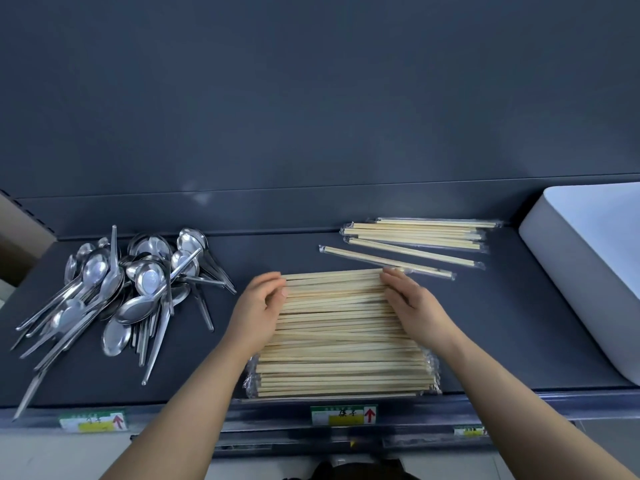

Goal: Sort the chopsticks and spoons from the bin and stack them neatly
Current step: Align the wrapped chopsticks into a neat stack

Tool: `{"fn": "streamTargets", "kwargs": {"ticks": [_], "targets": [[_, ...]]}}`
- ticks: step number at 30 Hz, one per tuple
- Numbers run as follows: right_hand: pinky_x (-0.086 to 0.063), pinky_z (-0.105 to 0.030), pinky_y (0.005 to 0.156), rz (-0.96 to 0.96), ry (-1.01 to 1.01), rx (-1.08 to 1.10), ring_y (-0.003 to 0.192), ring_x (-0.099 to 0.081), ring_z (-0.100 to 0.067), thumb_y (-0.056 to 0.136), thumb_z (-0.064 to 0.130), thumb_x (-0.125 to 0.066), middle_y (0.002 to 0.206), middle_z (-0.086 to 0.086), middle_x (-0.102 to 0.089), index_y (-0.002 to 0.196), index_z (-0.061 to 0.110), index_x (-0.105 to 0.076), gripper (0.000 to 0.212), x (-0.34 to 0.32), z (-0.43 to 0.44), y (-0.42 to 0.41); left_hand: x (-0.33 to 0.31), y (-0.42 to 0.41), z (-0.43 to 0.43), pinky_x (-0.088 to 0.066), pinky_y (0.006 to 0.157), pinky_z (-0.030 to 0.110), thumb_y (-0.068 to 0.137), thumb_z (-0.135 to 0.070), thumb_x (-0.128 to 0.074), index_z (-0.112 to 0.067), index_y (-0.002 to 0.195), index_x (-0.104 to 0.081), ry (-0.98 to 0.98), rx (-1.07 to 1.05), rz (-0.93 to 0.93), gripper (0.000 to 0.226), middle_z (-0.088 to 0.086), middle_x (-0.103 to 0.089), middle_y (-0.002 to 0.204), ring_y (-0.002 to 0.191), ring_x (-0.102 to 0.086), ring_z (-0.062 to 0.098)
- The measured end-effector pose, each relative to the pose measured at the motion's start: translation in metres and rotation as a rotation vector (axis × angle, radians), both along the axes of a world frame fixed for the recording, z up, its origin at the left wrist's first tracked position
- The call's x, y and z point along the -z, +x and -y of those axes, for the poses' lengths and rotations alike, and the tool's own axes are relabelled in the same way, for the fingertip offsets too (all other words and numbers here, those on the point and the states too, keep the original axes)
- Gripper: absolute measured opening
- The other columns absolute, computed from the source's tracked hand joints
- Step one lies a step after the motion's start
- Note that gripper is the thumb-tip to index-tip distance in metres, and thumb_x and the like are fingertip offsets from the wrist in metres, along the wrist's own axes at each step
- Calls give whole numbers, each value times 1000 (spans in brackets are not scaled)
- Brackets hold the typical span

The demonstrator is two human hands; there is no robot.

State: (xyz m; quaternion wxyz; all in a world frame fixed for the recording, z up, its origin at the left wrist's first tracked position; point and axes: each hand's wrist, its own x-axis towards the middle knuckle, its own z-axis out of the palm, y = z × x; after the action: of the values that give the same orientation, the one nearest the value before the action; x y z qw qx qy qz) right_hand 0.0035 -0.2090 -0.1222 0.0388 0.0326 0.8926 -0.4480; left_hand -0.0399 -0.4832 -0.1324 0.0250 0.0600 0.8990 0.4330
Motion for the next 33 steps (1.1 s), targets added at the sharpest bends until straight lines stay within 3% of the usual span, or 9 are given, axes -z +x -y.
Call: {"fn": "streamTargets", "kwargs": {"ticks": [3, 5, 7, 11, 13, 18, 25, 29, 33], "targets": [[-14, -10, 108, -26, 50, -33, 144, -21, -6, 101, 17, -43, 152, 7, -33, 142, 16, -44, 41, -3, 2, 1, -3, -3, -1, -34, 90, 1, 99, -22, -49, -9, 123, -64, -46, 23, -8, 31, -4, -58, 126, 112, -54, 6], [-23, -19, 112, -65, 88, 4, 143, -26, -9, 101, 18, -44, 152, 7, -34, 141, 16, -47, 40, -11, -7, -3, -8, -12, 2, -42, 101, 25, 99, -30, -48, -12, 120, -66, -151, 26, -89, 33, -4, -62, 125, 115, -56, 13], [-29, -22, 110, -100, 137, 39, 141, -32, -11, 100, 19, -46, 152, 7, -35, 140, 18, -49, 40, -20, -20, -12, -17, -22, -3, -42, 102, 37, 98, -35, -47, -16, 118, -69, -255, 32, -181, 34, -4, -65, 123, 116, -56, 18], [-34, -28, 110, -129, 243, 48, 140, -34, -17, 98, 18, -51, 151, 1, -38, 138, 16, -50, 41, -28, -48, -36, -34, -43, -40, -37, 103, 35, 96, -31, -54, -21, 122, -66, -254, 126, -178, 30, -8, -61, 127, 120, -49, 18], [-31, -24, 108, -102, 317, 45, 139, -35, -20, 96, 17, -54, 151, -1, -38, 138, 15, -49, 42, -29, -62, -49, -34, -57, -59, -35, 103, 31, 95, -28, -56, -22, 127, -62, -259, 179, -134, 32, -8, -57, 130, 123, -45, 16], [-24, -29, 114, -39, 502, 18, 139, -33, -26, 93, 18, -58, 151, -7, -38, 140, 13, -46, 49, -24, -89, -85, -27, -90, -89, -41, 99, 35, 87, -30, -68, -24, 128, -59, -418, 223, -30, 43, -7, -55, 130, 121, -47, 18], [-30, -35, 110, 29, 615, -12, 128, -41, -29, 90, 24, -60, 140, -5, -47, 138, 19, -48, 50, -11, -109, -116, -17, -105, -109, -46, 78, 29, 78, -36, -77, -26, 90, -66, -387, 156, 3, 19, -12, -56, 93, 93, -55, 12], [-37, -36, 106, -4, 550, -111, 120, -51, -29, 88, 22, -63, 133, -6, -54, 134, 20, -55, 47, -8, -99, -127, -17, -106, -118, -50, 79, 31, 71, -37, -82, -24, 103, -52, -330, 69, -5, 46, -9, -49, 107, 89, -56, 12], [-30, -23, 108, -24, 384, -230, 127, -48, -22, 90, 18, -63, 138, -4, -52, 136, 14, -52, 48, -11, -87, -126, -15, -105, -114, -42, 98, 31, 67, -42, -84, -25, 128, -46, -346, 44, -43, 73, -4, -37, 127, 116, -44, 16]]}}
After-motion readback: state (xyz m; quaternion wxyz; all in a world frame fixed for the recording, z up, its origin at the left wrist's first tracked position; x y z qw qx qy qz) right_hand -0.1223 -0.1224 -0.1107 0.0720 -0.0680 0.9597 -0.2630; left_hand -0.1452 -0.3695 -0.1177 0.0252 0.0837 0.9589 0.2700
